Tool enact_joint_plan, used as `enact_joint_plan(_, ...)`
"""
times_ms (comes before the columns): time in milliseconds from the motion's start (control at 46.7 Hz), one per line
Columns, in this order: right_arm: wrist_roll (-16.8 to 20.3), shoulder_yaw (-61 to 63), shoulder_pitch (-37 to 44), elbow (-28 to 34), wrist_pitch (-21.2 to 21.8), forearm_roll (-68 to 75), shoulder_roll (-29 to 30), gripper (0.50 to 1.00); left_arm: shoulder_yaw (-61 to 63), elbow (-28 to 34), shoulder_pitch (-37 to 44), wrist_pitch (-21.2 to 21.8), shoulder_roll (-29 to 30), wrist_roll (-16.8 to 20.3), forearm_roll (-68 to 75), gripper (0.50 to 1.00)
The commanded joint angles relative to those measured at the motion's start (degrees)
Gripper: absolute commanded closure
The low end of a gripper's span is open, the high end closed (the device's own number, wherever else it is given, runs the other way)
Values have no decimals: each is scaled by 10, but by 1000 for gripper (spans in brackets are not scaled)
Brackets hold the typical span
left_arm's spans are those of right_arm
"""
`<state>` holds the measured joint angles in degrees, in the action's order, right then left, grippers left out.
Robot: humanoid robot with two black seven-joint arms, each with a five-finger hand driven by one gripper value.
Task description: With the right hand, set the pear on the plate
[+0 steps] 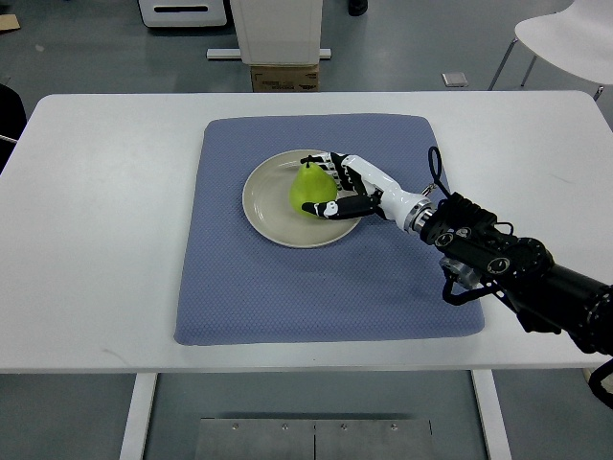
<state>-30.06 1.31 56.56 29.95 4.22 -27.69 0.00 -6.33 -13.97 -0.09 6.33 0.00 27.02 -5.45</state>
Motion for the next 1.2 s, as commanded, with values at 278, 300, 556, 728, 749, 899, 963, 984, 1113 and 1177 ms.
enact_joint_plan(278,-1,1,-1,-1,-4,1,0,515,0,0,0,0,0,0,0,500)
enact_joint_plan(300,-1,1,-1,-1,-4,1,0,513,0,0,0,0,0,0,0,500)
enact_joint_plan(556,0,0,-2,0,-4,1,0,500,0,0,0,0,0,0,0,500)
enact_joint_plan(728,0,1,4,0,-2,1,0,500,0,0,0,0,0,0,0,500)
enact_joint_plan(749,-1,1,5,0,-2,1,0,500,0,0,0,0,0,0,0,500)
enact_joint_plan(899,-1,3,8,-1,6,1,0,500,0,0,0,0,0,0,0,500)
enact_joint_plan(963,-1,3,9,-1,8,2,0,500,0,0,0,0,0,0,0,500)
enact_joint_plan(984,-1,3,10,0,8,2,0,500,0,0,0,0,0,0,0,500)
enact_joint_plan(1113,-2,4,13,0,14,3,-19,500,0,0,0,0,0,0,0,500)
enact_joint_plan(1177,-3,5,14,0,21,3,-33,500,0,0,0,0,0,0,0,500)
